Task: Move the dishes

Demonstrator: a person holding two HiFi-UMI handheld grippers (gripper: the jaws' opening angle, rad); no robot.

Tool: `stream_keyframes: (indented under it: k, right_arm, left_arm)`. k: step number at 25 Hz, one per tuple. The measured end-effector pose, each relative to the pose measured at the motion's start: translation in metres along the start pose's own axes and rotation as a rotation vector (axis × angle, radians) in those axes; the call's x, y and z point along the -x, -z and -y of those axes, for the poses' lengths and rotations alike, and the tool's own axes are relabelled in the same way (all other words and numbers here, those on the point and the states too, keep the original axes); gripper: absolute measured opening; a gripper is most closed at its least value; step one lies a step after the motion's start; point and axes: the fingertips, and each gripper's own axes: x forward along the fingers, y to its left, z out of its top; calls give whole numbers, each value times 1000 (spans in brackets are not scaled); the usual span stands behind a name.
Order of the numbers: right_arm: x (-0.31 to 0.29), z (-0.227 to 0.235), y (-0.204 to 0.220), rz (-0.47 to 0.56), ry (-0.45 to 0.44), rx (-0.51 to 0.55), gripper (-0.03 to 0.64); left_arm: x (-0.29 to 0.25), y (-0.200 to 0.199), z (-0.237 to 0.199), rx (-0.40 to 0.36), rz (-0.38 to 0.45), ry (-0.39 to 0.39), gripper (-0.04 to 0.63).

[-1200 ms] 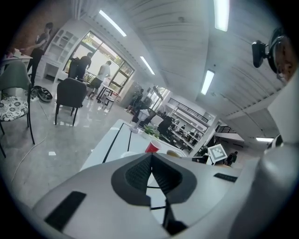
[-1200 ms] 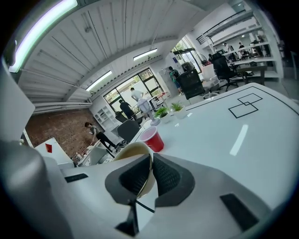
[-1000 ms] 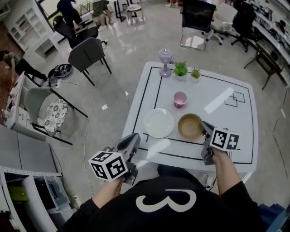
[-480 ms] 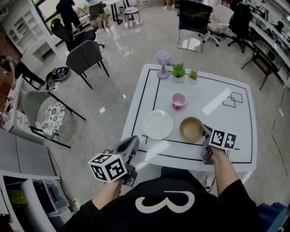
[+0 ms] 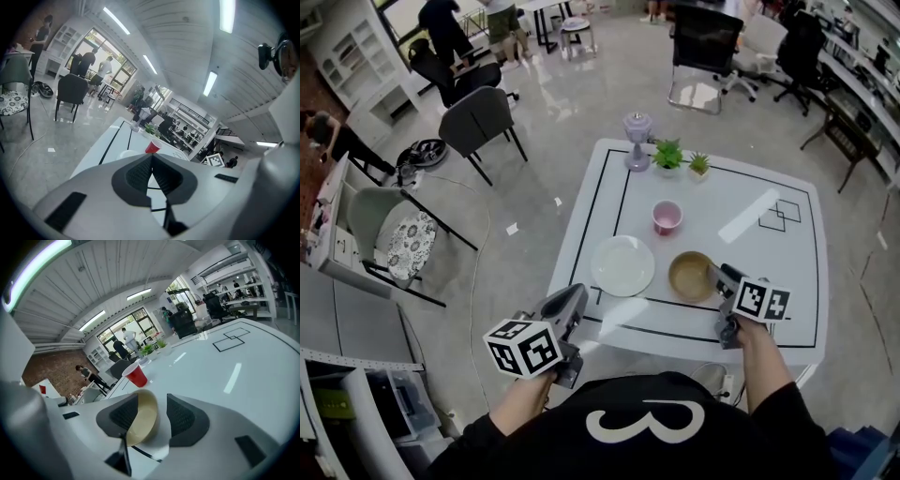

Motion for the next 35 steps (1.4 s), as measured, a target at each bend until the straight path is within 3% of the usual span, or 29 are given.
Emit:
stream_keyframes:
  k: [6,13,17,26,35]
  right_arm:
    - [43,-15,-22,81,-65,221,167]
    - [124,-81,-42,209,-315,447,73]
    - [169,-114,-47,290,-444,516,8]
    - [240,-151,-33,307,-682,498,8]
    - [270,-153,-21,324,-722,512,8]
  left_arm:
    - [-16,6,40,-25,-19,35,2]
    - [-11,-6,120,-151,25,142,2]
    - [-2,-10,166,-197,63,218,2]
    - [27,-5,250,-291,120,345,2]
    - [37,14,288,-332,121,395,2]
